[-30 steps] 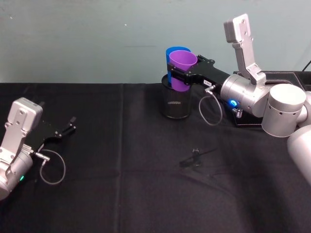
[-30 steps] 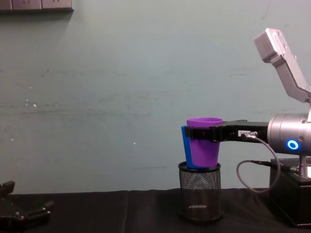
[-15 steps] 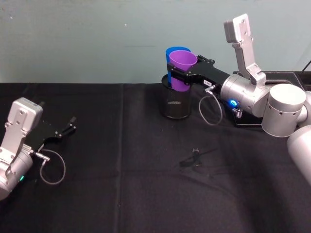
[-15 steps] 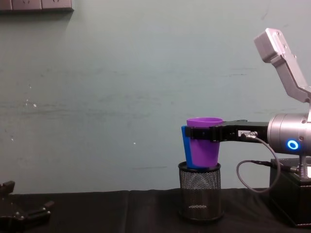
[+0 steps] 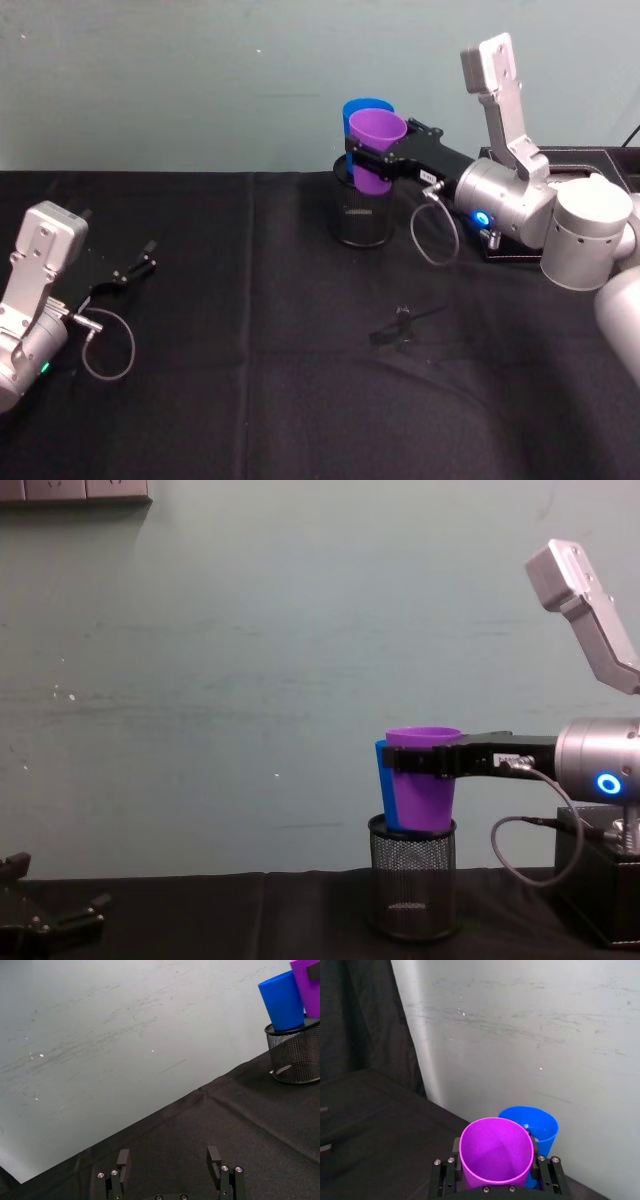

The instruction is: Pick up one cup with a gripper and tap it against the other cup.

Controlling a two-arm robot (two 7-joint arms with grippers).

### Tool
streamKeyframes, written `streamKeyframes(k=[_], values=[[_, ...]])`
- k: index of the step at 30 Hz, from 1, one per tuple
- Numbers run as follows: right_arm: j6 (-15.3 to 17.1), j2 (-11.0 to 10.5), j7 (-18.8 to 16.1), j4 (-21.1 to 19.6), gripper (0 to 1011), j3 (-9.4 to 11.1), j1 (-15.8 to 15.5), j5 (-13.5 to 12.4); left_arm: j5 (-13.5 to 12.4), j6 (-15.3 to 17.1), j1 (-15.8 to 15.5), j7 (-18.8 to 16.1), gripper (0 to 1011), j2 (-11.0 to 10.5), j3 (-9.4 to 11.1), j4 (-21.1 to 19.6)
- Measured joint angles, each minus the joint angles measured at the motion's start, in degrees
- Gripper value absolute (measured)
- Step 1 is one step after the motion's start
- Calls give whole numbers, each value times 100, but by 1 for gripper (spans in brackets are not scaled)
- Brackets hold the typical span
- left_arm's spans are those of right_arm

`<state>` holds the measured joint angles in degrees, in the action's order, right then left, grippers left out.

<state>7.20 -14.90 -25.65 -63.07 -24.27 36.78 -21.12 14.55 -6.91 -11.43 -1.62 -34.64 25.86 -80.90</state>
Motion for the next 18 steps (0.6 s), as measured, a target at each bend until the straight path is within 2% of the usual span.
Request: streamKeyframes(k=[10, 18], values=[[193, -313, 85, -1083, 736, 84, -760, -109, 0, 0, 0, 0, 1000, 0, 0, 0], [103, -663, 233, -1954, 735, 144, -1621, -140, 0, 0, 0, 0, 1000, 0, 0, 0]])
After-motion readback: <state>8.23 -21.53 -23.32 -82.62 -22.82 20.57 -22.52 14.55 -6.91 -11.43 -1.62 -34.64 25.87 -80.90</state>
